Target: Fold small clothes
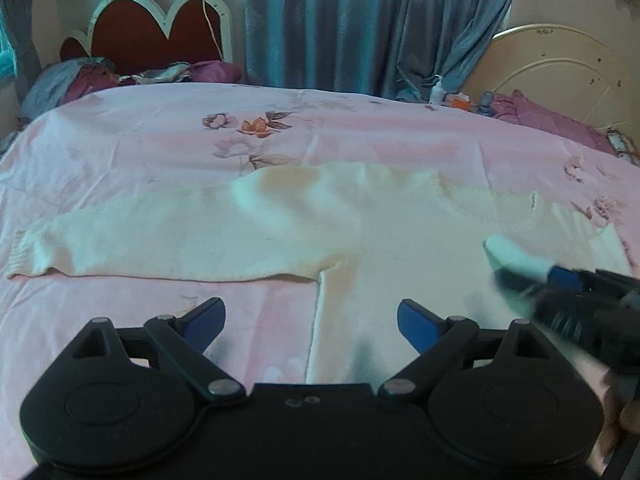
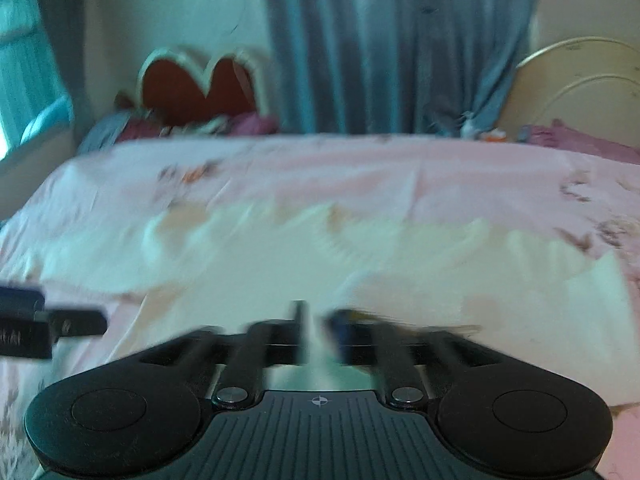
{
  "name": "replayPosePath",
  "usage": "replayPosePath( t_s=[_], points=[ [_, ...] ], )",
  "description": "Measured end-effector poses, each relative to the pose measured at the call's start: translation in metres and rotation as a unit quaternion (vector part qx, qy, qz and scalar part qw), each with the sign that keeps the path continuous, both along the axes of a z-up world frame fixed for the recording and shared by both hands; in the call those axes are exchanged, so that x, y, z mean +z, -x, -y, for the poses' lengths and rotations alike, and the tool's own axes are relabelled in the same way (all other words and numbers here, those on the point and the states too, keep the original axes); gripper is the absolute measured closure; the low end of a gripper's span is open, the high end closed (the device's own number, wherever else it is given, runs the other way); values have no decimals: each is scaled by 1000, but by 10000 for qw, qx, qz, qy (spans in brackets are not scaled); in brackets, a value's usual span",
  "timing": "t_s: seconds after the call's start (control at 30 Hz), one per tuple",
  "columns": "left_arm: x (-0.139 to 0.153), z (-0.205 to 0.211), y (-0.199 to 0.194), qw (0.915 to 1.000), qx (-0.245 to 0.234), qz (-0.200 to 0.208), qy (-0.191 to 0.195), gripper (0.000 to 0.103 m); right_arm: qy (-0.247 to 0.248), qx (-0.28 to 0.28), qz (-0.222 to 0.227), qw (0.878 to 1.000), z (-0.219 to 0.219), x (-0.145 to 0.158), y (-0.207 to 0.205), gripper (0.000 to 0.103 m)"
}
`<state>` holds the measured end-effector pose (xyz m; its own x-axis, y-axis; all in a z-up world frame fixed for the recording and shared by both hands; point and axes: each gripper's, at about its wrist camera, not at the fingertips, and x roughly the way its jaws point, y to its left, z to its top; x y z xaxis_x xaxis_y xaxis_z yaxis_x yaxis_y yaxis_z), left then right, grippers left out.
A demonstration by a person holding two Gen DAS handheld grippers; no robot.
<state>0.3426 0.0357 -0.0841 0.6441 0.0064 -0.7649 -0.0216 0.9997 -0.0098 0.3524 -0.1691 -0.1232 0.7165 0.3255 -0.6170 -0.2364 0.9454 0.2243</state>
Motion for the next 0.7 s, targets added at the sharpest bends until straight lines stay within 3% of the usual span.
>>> replayPosePath(
  t_s=[0.03,0.2,0.33,0.43,0.5,0.7],
  points=[
    [0,0,-2,9999,-69,-14,87,10,-31,-8,73,10000,1,3,5,25],
    [-6,24,-9,9979,-525,-94,374,6,-115,-319,203,9992,36,18,29,25],
    [-16,68,-9,9917,-1259,-9,252,7,-71,-890,193,9958,78,23,57,25],
    [-27,102,-5,9833,-1819,56,-83,16,249,-1379,3,9901,105,14,69,25],
    [-37,122,-4,9783,-2054,108,-246,21,154,-1689,-189,9853,124,5,76,25],
    [-57,144,-20,9781,-2064,77,-242,39,28,-2003,-341,9791,151,-4,95,25]
  ],
)
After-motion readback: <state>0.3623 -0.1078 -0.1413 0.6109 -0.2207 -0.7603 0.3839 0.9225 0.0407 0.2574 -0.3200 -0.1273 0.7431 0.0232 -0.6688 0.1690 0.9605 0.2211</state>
